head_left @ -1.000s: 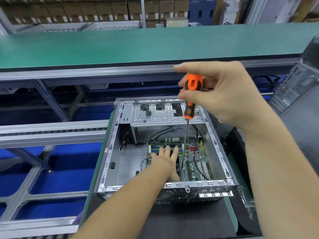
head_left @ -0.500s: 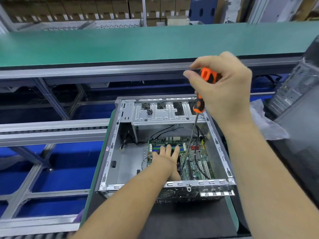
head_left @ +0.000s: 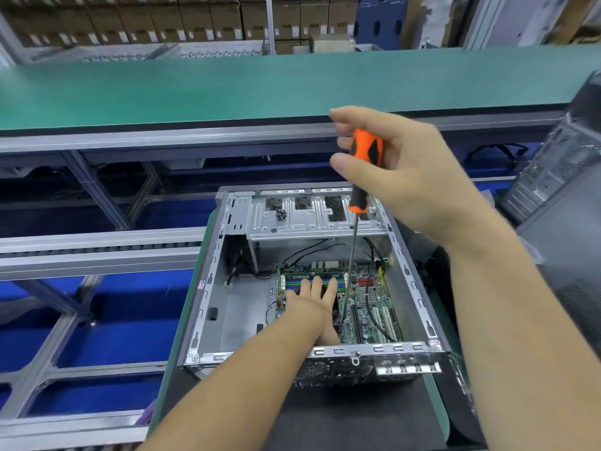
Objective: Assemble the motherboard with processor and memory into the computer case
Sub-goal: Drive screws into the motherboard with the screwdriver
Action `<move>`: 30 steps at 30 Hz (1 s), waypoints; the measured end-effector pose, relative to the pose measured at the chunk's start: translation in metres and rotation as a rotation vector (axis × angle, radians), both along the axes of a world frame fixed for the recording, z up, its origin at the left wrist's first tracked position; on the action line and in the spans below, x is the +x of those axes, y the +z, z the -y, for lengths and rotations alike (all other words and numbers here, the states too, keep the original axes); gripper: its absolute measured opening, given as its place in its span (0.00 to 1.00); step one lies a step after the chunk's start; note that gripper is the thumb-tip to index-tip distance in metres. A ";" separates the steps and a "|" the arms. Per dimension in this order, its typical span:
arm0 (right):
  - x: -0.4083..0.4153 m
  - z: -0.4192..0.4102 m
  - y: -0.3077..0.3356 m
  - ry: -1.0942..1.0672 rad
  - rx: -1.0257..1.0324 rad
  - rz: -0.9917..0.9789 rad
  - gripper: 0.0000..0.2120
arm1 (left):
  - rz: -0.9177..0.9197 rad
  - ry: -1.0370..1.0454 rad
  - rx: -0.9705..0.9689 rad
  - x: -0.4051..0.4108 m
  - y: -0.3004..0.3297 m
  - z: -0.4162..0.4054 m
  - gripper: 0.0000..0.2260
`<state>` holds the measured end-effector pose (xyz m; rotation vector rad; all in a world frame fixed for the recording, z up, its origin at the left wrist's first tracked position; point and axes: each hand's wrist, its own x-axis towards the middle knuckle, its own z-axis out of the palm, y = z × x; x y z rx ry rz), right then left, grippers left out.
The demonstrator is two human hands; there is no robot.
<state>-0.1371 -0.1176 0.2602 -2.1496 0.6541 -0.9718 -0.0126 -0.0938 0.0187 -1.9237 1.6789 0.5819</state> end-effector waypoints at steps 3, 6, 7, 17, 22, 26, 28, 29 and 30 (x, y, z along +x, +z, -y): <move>-0.007 -0.001 0.004 0.108 0.022 0.013 0.24 | 0.004 -0.004 -0.002 0.000 0.000 0.000 0.51; -0.003 0.001 0.004 -0.273 -0.288 -0.145 0.15 | 0.005 0.001 -0.003 0.000 0.002 -0.001 0.51; -0.001 0.000 0.004 -0.336 -0.293 -0.160 0.16 | 0.000 0.000 -0.002 -0.001 0.001 -0.001 0.52; -0.004 0.000 0.005 -0.201 -0.184 -0.050 0.14 | 0.009 0.002 0.002 -0.001 0.003 -0.001 0.52; -0.003 -0.003 0.000 -0.016 -0.025 -0.074 0.24 | 0.009 0.004 0.005 -0.001 0.004 -0.001 0.52; -0.013 -0.003 0.003 0.097 0.021 0.040 0.24 | 0.014 -0.003 0.001 -0.002 0.004 -0.002 0.52; -0.009 0.002 0.003 -0.186 -0.187 -0.069 0.21 | 0.020 0.002 -0.002 -0.002 0.005 -0.002 0.52; -0.007 0.002 0.003 -0.281 -0.224 -0.109 0.22 | 0.021 0.004 0.002 -0.002 0.005 -0.002 0.52; -0.006 0.001 0.002 -0.291 -0.196 -0.135 0.25 | 0.019 0.006 0.004 -0.003 0.005 -0.002 0.52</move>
